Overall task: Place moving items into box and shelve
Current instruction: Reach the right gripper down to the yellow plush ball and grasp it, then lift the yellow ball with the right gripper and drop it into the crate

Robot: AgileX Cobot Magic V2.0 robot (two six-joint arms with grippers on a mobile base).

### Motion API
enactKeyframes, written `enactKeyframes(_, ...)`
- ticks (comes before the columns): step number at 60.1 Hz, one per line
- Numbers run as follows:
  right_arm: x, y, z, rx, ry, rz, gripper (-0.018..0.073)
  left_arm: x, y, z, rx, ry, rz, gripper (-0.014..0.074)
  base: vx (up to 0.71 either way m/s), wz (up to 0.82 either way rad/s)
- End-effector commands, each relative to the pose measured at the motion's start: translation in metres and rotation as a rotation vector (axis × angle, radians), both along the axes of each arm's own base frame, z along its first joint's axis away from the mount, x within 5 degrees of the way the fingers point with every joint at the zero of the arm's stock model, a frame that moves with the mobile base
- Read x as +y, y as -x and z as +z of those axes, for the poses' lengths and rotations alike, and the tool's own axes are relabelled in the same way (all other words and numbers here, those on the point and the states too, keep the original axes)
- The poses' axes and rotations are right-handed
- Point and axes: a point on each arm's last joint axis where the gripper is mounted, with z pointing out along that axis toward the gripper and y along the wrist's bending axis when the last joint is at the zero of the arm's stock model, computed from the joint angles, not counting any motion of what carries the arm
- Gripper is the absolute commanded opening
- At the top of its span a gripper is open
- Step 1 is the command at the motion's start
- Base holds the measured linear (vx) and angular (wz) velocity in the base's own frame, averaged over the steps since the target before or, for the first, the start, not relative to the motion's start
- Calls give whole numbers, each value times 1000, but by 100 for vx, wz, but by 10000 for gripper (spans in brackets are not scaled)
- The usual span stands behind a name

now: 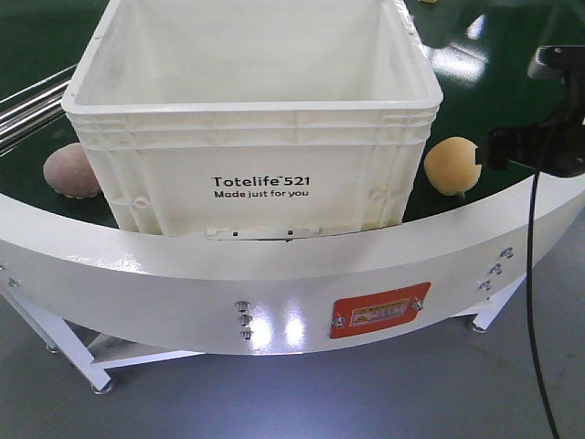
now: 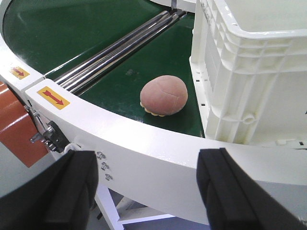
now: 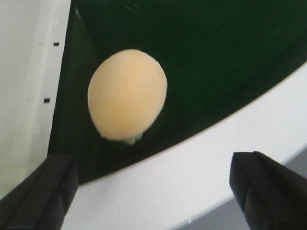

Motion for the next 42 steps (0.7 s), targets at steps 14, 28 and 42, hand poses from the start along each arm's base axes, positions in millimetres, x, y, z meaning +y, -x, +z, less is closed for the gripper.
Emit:
enactKeyframes(14, 1, -83, -17, -26, -70, -17, 692, 0, -3, 14, -81, -2, -6, 559, 0, 0)
enactKeyframes(28, 6, -113, -46, 95, -85, 44, 650, 0, -2, 13, -68, -2, -5, 559, 0, 0)
enactKeyframes(42, 8, -114, -43, 123, -92, 84, 348, 0, -2, 11, -44, -2, -2, 559, 0, 0)
